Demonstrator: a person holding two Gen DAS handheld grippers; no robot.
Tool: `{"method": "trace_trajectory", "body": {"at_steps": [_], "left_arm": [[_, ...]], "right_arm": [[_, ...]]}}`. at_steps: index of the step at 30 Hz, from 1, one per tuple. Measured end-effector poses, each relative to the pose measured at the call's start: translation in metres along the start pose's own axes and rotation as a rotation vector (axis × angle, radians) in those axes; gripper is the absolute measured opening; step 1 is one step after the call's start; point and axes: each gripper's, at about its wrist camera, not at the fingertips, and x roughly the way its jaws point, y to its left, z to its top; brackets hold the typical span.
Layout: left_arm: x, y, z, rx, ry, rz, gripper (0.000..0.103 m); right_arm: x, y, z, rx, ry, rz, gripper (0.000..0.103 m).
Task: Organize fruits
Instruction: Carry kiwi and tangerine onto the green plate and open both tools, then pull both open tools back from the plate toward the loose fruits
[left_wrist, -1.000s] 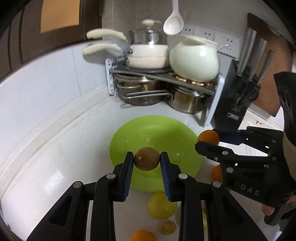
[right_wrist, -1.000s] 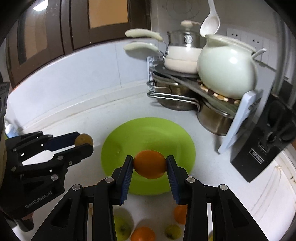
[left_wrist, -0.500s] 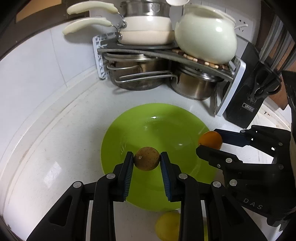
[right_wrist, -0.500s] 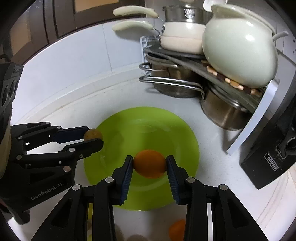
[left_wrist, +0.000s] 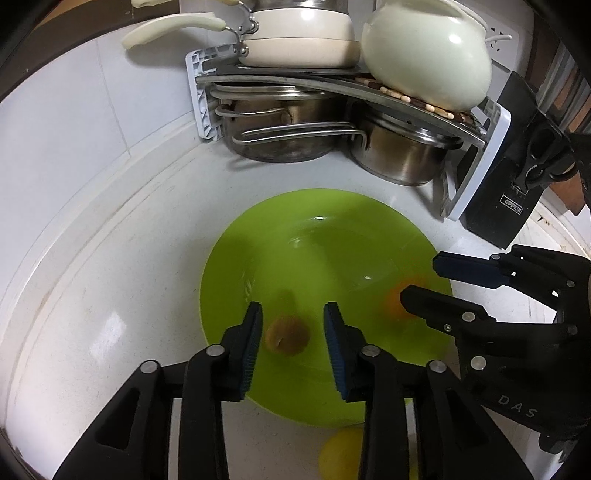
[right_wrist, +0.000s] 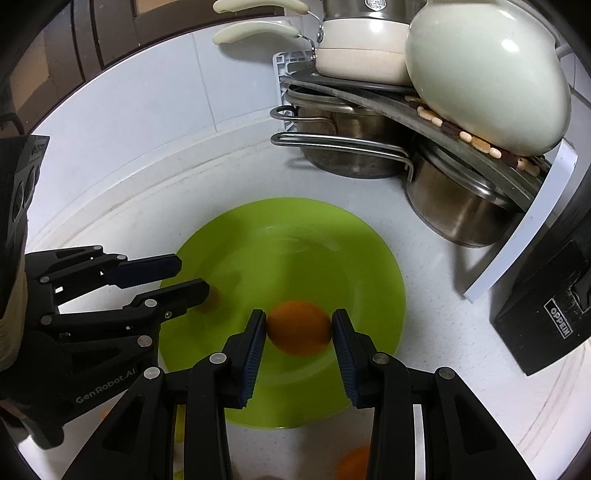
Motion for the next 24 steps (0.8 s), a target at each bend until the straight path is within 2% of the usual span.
{"method": "trace_trajectory", "body": {"at_steps": [10,13,20,24], "left_arm": [[-0.033,0.002,-0.011,-0.011,-0.057,0.027,0.052],[-0.049,0.002,-0.016,-0.009,-0.09,0.036,0.059],[-0.091,0.002,-0.028,-0.013,-0.179,0.058,0.073],[-0.115,0.001,-0.034,-0.015,-0.226,0.075,0.075]], "right_arm": [[-0.022,0.007,-0.01,-0.024,-0.047,-0.011,0.04],[-0.036,0.011,-0.014,-0.035,-0.08,-0.019,0.047],[-0.072,0.016,-0.022,-0.032,-0.157,-0.012,0.057],[-0.088,0.02,-0.027,-0.022,-0.185,-0.007,0.062]]}}
